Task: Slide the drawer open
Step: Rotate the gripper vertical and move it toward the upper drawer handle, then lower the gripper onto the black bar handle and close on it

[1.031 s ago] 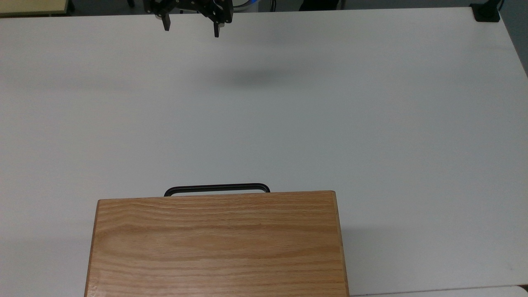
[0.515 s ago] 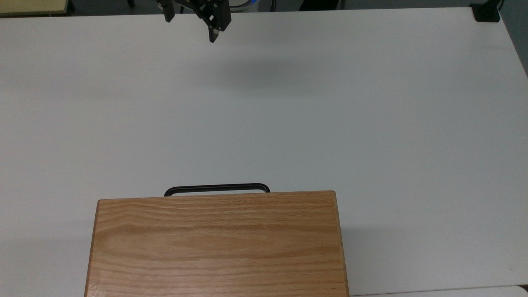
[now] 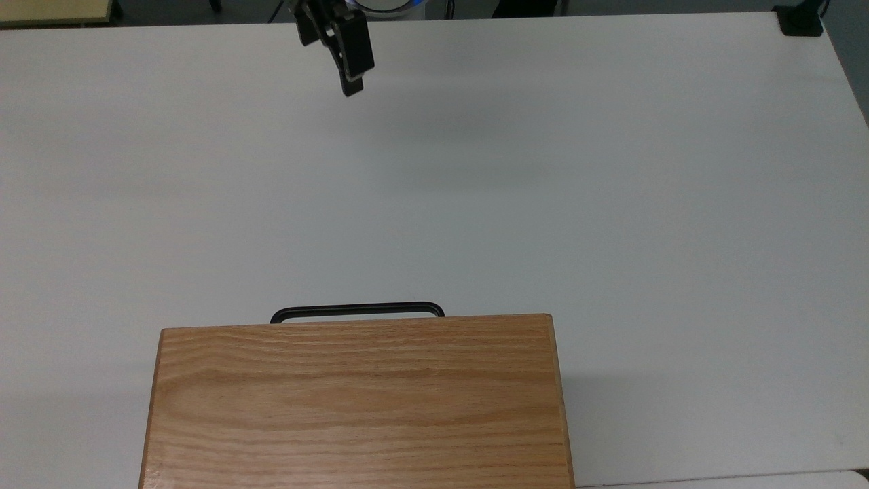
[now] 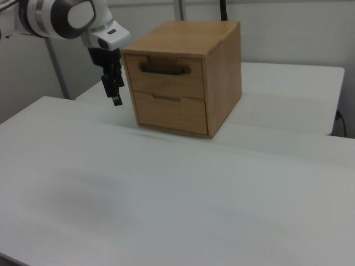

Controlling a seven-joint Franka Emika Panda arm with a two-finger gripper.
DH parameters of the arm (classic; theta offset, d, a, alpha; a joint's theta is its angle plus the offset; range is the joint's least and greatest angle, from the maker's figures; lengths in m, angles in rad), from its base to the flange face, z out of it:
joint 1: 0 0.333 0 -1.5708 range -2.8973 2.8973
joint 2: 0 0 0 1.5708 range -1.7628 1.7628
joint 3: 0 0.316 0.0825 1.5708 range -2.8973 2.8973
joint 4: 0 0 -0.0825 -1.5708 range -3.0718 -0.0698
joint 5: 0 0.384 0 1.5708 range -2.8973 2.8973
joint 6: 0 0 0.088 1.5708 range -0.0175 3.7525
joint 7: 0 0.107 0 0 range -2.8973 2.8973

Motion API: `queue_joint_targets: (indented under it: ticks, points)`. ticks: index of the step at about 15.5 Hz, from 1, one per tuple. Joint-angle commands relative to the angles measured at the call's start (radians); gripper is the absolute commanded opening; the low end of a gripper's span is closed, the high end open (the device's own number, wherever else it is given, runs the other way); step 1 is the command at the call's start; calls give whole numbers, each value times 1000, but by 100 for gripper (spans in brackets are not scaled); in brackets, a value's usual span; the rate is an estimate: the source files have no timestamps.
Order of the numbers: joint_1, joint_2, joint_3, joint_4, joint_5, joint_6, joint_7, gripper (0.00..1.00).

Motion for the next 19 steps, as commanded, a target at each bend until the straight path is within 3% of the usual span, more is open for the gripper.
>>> queue_joint_targets:
  ticks: [1,10,19]
  points:
    - [15,51,5,14,20,103,192,100]
    - [34,168,6,14,12,560,508,100]
    - [44,294,6,12,12,1028,570,93]
